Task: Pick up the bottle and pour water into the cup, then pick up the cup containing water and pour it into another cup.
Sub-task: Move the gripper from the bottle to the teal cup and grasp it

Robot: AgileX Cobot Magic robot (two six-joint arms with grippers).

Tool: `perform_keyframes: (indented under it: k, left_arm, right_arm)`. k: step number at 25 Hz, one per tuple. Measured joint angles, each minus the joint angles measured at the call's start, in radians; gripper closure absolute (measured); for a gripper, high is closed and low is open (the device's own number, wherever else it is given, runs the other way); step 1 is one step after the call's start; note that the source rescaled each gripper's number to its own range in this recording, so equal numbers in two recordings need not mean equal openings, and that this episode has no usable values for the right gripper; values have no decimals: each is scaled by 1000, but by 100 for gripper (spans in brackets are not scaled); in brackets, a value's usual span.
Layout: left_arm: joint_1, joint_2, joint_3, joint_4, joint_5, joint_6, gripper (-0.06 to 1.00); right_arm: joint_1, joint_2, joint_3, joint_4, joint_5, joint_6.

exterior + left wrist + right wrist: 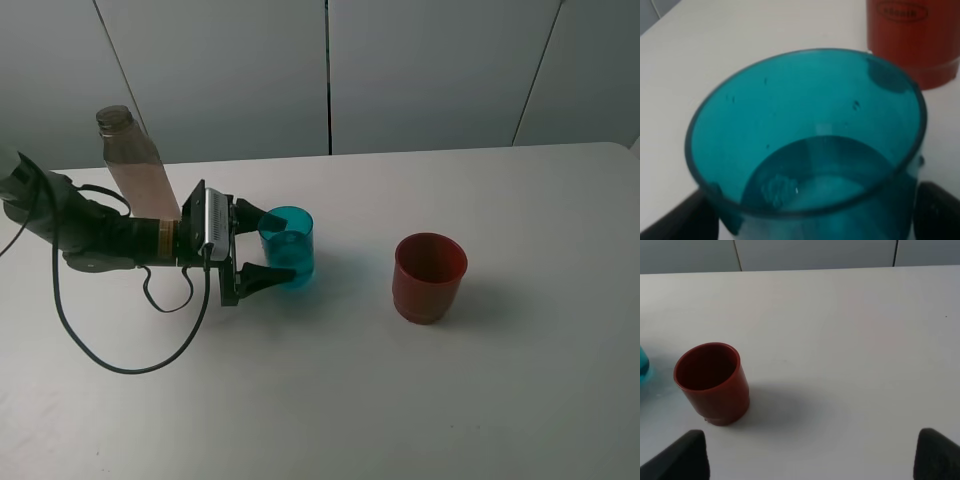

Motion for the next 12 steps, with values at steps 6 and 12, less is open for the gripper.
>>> perform_keyframes:
  k: [6, 12]
  left_arm:
    - [-41, 36, -57, 1, -3, -26, -4]
    - [-66, 38, -83, -5, 11, -28, 3]
  right_arm:
    - [0, 0, 0, 0, 0, 0]
    - [0, 0, 0, 0, 0, 0]
